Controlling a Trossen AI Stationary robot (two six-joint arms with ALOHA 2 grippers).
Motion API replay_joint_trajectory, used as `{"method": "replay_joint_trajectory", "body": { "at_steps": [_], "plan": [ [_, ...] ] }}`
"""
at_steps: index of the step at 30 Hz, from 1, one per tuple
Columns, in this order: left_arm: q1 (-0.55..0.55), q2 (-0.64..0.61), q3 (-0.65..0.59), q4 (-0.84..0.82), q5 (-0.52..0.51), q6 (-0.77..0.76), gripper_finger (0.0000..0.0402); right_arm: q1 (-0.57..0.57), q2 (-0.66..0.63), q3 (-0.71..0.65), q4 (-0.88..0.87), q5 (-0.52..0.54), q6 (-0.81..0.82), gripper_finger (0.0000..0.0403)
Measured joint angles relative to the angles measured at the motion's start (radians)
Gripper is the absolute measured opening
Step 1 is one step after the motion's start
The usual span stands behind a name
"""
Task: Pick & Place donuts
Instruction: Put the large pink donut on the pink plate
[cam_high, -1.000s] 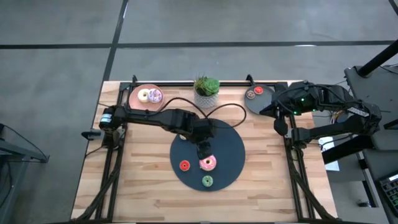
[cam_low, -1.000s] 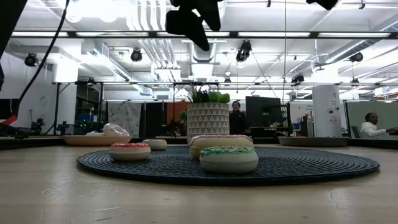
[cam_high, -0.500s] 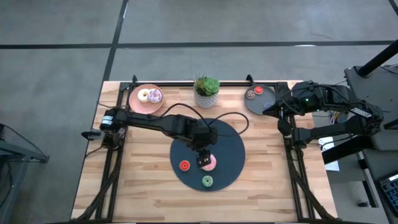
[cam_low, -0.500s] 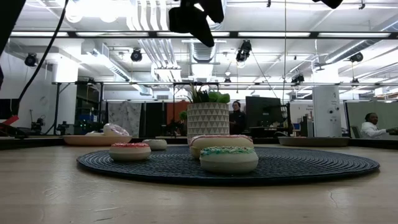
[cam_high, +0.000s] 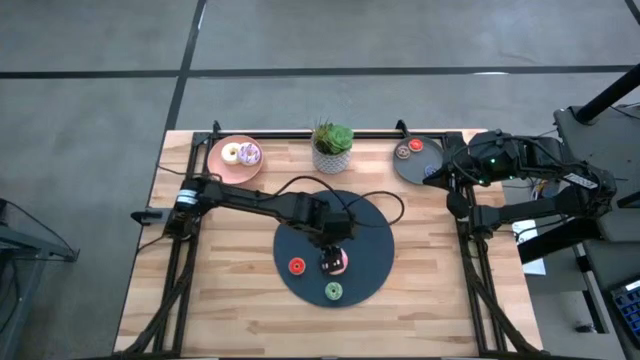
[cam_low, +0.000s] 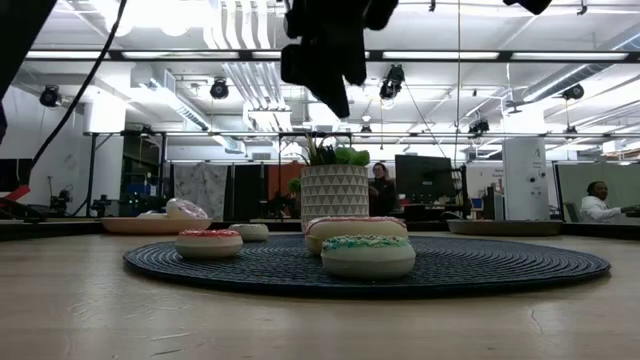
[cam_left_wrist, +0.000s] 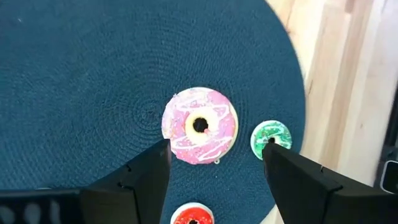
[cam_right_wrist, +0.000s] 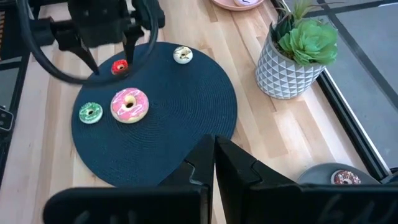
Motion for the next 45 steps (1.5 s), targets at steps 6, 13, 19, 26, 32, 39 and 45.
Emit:
{"method": "replay_joint_trajectory", "body": {
  "at_steps": [6, 13, 19, 26, 32, 39, 45],
  "plan": [
    [0.000, 0.034, 0.000, 0.002, 0.001, -0.050, 0.0225, 0.000, 0.000, 0.000, 0.000, 0.001, 0.000, 0.0009],
    [0.000, 0.080, -0.001, 0.012, 0.002, -0.101, 0.0225, 0.000, 0.000, 0.000, 0.000, 0.001, 0.000, 0.0009],
    [0.003, 0.106, -0.001, -0.001, 0.001, -0.230, 0.0225, 0.000, 0.000, 0.000, 0.000, 0.001, -0.007, 0.0009],
    [0.003, 0.132, -0.001, -0.006, 0.001, -0.312, 0.0225, 0.000, 0.000, 0.000, 0.000, 0.001, -0.008, 0.0009],
    [0.005, 0.159, -0.001, -0.008, 0.001, -0.343, 0.0225, 0.000, 0.001, 0.000, 0.000, 0.001, -0.006, 0.0009],
    [0.012, 0.159, -0.002, -0.037, -0.066, -0.369, 0.0225, 0.000, 0.001, 0.000, 0.000, 0.001, -0.004, 0.0009],
    [0.017, 0.159, -0.002, -0.048, -0.069, -0.365, 0.0225, 0.000, 0.001, 0.000, 0.000, 0.001, 0.011, 0.0009]
  ]
}}
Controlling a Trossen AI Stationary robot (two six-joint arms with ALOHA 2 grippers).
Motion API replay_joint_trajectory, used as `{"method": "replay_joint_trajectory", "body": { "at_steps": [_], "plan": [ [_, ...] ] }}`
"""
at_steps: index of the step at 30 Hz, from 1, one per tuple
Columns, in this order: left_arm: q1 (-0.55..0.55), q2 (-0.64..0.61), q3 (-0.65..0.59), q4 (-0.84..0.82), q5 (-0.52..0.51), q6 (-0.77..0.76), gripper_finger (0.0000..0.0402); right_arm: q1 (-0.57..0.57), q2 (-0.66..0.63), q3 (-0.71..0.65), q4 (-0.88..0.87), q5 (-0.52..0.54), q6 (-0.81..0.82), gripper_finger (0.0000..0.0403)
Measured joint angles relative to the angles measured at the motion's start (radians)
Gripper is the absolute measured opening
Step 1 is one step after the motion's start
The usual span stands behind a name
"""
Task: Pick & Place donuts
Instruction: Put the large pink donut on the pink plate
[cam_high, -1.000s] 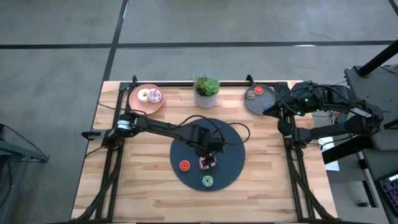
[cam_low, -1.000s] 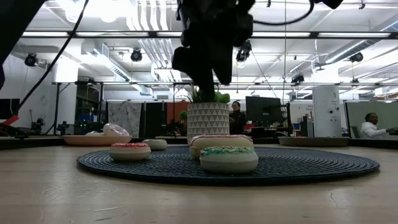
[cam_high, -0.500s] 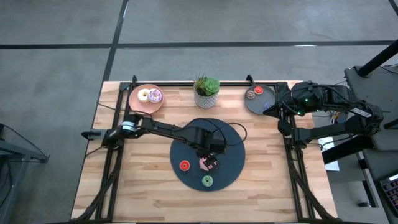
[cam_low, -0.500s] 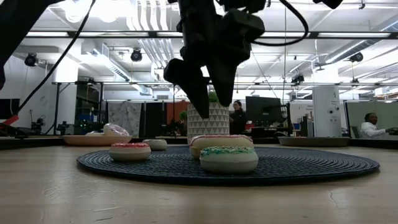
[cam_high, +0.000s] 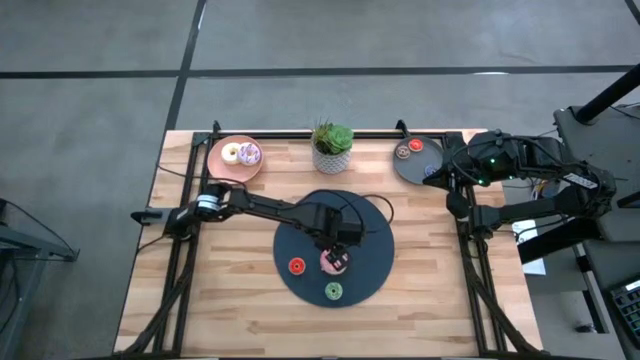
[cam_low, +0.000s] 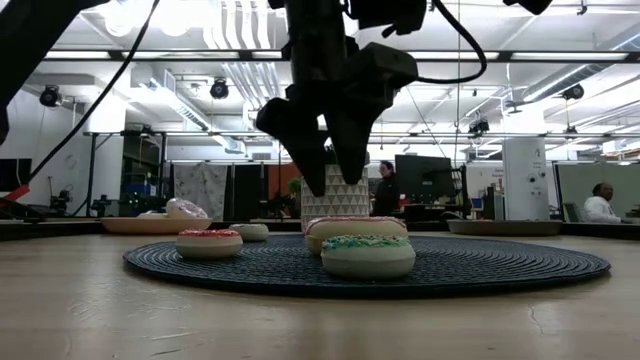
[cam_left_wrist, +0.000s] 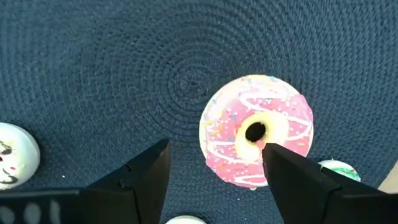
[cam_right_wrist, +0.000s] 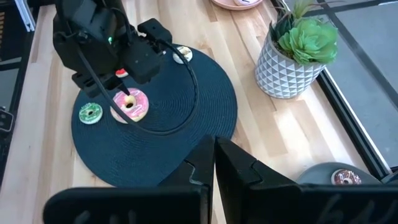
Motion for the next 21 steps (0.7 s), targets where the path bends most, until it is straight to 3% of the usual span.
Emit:
{"method": "replay_joint_trajectory", "body": {
  "at_steps": [21],
  "plan": [
    [0.006, 0.003, -0.050, 0.038, 0.044, 0.035, 0.0225, 0.000, 0.001, 0.000, 0.000, 0.000, 0.031, 0.0009]
  ]
}}
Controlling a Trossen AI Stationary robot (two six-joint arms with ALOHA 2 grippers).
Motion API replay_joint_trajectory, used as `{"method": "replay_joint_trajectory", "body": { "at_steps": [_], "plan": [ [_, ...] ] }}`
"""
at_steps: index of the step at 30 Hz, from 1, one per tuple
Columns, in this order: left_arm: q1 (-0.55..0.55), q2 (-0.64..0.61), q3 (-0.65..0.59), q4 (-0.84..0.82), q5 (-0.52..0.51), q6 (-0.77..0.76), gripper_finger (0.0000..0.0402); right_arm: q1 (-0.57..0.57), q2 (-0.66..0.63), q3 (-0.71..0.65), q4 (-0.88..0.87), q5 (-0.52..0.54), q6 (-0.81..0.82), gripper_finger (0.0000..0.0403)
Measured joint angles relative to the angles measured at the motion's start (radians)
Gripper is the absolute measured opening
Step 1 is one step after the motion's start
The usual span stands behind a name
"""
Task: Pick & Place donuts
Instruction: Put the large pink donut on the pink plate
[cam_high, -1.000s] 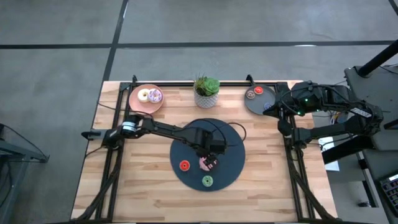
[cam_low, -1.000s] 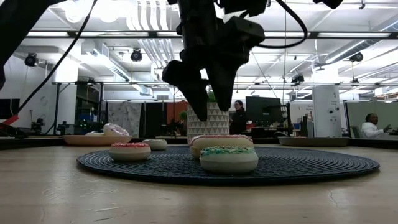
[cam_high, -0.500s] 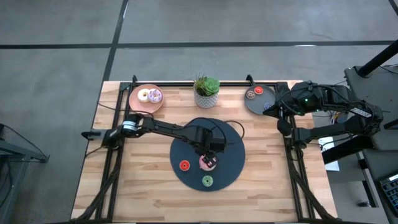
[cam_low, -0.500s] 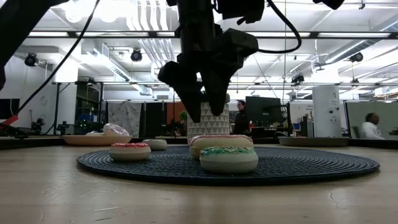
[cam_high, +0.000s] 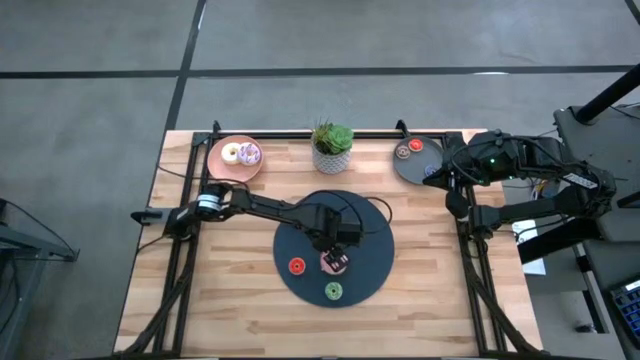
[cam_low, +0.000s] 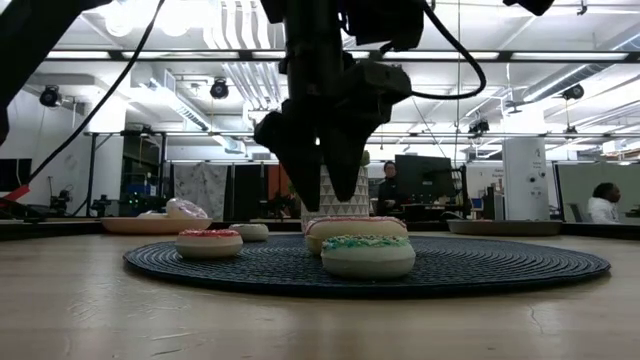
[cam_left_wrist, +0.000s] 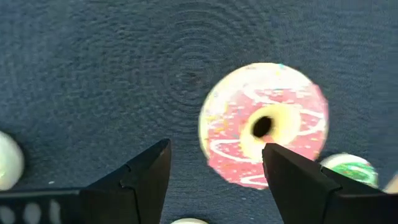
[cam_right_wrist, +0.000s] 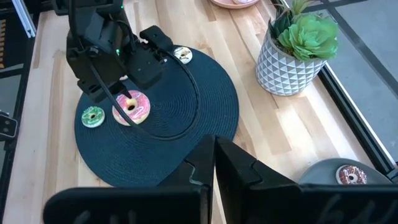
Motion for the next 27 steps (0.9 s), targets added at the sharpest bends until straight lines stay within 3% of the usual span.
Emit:
{"method": "replay_joint_trajectory", "body": {
  "at_steps": [27],
  "plan": [
    [0.000, -0.001, -0.022, 0.050, 0.030, 0.015, 0.0225, 0.000, 0.000, 0.000, 0.000, 0.000, 0.006, 0.0009]
  ]
}}
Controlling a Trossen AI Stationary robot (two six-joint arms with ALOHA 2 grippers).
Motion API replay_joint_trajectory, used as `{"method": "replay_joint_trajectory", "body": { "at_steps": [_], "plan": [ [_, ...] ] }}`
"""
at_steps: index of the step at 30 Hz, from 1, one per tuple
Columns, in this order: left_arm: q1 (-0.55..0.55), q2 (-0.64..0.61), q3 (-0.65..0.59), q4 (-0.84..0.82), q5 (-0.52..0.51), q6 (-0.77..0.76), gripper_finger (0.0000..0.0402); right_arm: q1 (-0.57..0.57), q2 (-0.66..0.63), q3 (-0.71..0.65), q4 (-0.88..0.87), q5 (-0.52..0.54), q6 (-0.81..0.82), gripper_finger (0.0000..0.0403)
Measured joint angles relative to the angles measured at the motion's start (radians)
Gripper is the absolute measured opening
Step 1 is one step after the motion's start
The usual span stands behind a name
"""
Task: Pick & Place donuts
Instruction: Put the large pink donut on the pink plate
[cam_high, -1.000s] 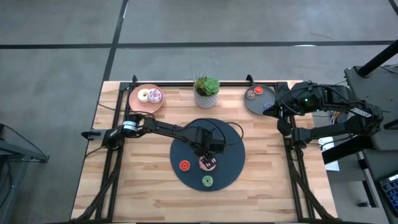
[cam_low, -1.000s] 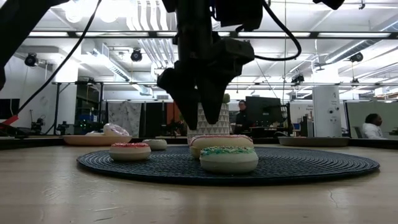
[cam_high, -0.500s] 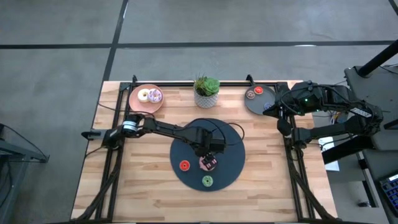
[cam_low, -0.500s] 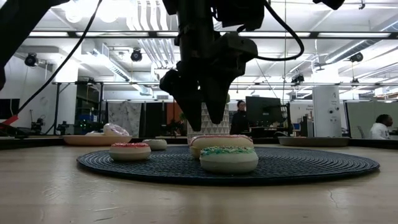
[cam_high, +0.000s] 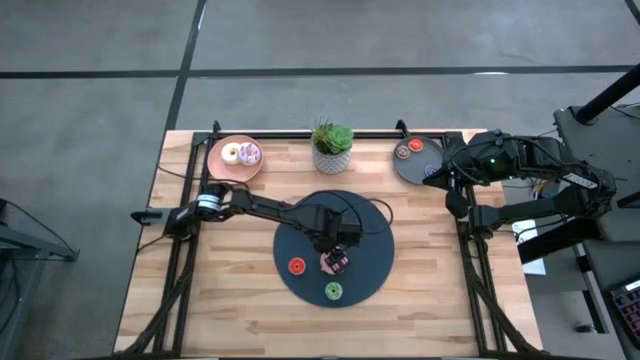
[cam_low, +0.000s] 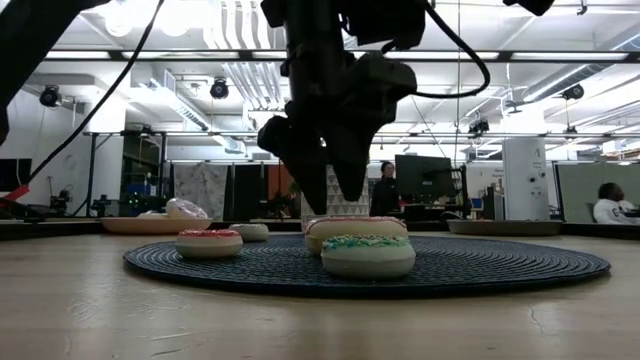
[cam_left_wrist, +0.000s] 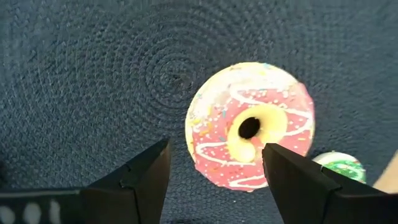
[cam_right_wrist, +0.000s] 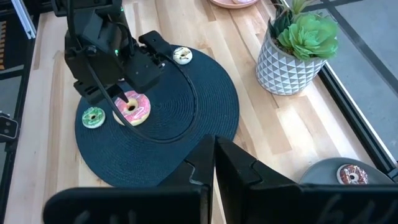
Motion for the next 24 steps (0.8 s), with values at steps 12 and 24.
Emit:
{"method": "replay_joint_trajectory", "body": {
  "at_steps": [12, 24],
  "plan": [
    [0.000, 0.001, -0.010, 0.017, 0.014, 0.005, 0.0225, 0.000, 0.000, 0.000, 0.000, 0.000, -0.001, 0.0009],
    [0.000, 0.034, -0.010, 0.032, 0.033, 0.011, 0.0225, 0.000, 0.000, 0.000, 0.000, 0.000, -0.001, 0.0009]
  ]
}}
